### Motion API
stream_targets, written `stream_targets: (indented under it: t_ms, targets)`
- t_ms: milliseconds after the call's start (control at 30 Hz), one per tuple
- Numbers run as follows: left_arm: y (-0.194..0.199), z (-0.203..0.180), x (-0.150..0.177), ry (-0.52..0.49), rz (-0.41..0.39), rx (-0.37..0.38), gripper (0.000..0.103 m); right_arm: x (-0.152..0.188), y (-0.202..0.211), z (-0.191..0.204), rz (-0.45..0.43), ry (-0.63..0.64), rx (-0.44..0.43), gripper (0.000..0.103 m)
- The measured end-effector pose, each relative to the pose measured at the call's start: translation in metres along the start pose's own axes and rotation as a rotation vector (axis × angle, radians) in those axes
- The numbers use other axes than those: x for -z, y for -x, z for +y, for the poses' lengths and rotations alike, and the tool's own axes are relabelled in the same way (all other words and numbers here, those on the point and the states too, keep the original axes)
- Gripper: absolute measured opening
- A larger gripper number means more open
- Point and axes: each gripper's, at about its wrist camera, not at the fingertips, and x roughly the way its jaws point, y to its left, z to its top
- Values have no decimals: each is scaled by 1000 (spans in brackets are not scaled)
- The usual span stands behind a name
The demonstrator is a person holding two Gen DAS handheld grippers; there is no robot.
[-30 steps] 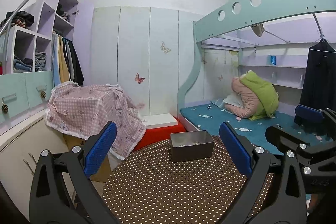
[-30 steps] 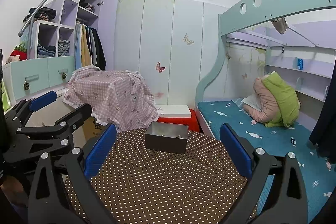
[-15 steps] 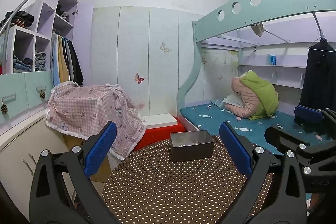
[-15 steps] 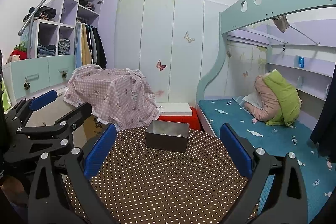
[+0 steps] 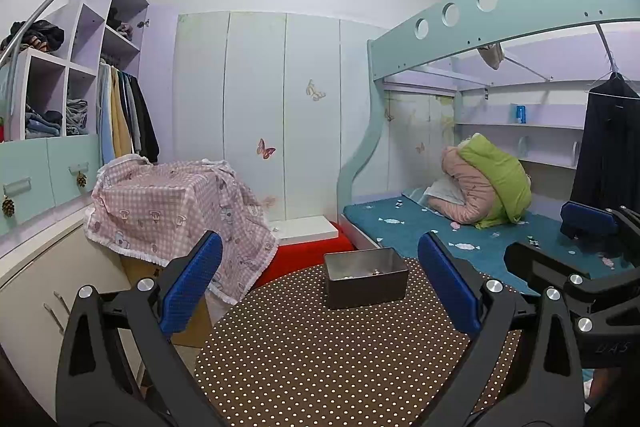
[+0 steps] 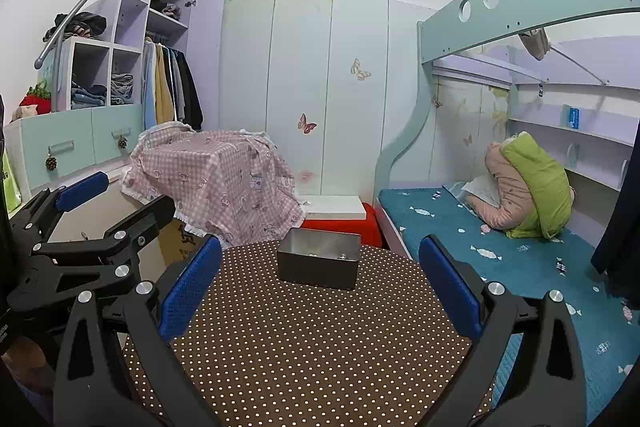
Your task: Organize jewelry
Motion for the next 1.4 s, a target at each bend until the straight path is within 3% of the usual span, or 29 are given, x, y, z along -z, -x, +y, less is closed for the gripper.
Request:
stream_targets:
  t_ms: [1400]
  targets:
    - [-8, 3, 8, 13, 19, 11, 98, 3, -1, 4, 23, -29, -12, 95]
